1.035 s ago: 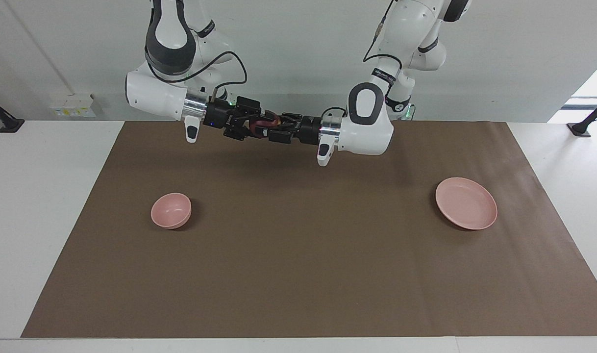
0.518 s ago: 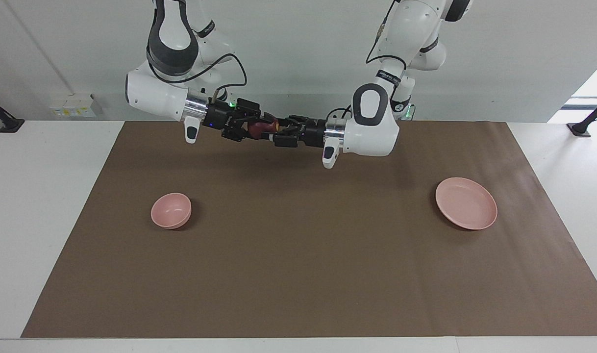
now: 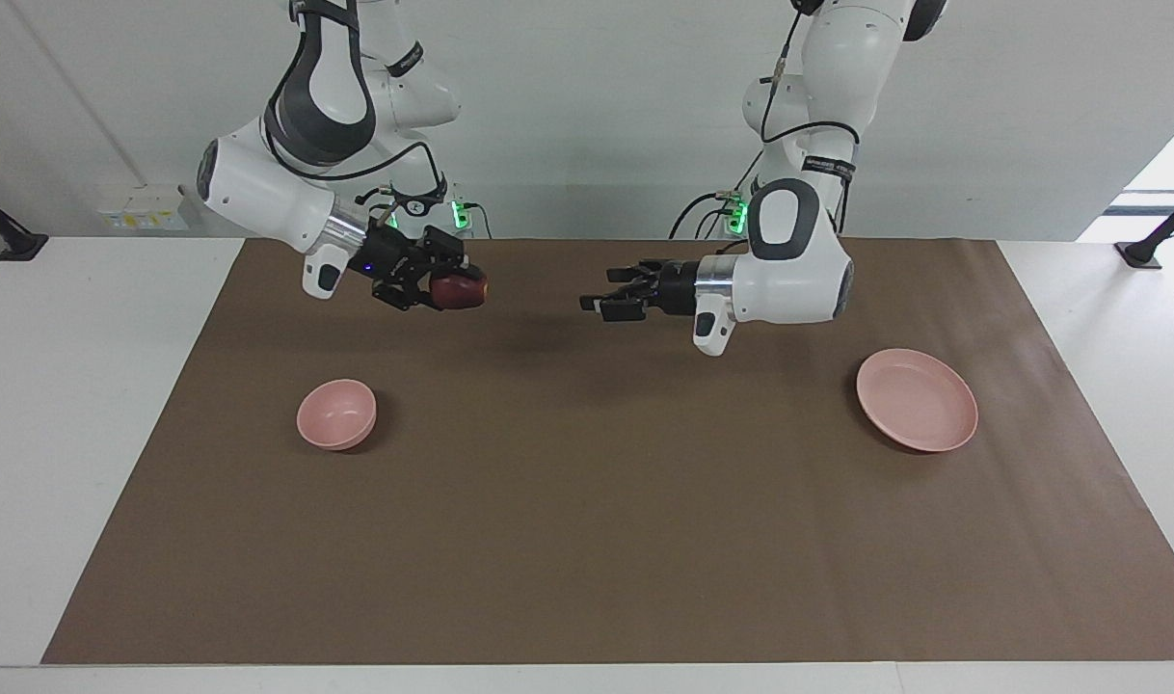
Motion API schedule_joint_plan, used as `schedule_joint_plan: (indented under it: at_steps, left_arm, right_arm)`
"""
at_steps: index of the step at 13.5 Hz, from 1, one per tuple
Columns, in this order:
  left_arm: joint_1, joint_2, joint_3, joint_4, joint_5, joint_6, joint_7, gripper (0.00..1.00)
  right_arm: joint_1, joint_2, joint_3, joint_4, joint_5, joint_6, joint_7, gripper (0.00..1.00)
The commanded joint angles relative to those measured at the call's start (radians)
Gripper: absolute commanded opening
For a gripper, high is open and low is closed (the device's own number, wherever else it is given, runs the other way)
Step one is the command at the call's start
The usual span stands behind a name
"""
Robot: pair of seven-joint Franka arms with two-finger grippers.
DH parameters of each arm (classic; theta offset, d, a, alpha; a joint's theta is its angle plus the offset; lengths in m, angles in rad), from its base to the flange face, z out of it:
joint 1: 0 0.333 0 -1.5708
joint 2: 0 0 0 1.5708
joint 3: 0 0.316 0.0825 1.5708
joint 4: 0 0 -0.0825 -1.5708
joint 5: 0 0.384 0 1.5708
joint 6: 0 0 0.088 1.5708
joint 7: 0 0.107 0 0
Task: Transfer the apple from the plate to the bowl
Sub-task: 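Open the left gripper while the right gripper pulls the apple away, then lower the apple into the pink bowl while the left gripper retracts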
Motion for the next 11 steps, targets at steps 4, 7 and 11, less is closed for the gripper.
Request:
schedule_joint_plan:
  at_steps: [4, 7, 11]
  left_arm:
    - [0.097, -0.012, -0.003, 0.056, 0.420, -0.142, 0.006, 1.00]
    - [0.134, -0.029, -0.003, 0.064, 0.615, -0.153, 0.055, 1.00]
    - [0.163, -0.049, -0.002, 0.091, 0.793, -0.175, 0.116, 1.00]
  right_arm:
    - [0.023, 0.085, 0.009, 0.070, -0.395, 0.189, 0.014, 0.00]
    - [0.025, 0.134, 0.012, 0.123, -0.638, 0.248, 0.028, 0.00]
    - [0.034, 0.218, 0.015, 0.150, -0.966, 0.372, 0.022, 0.00]
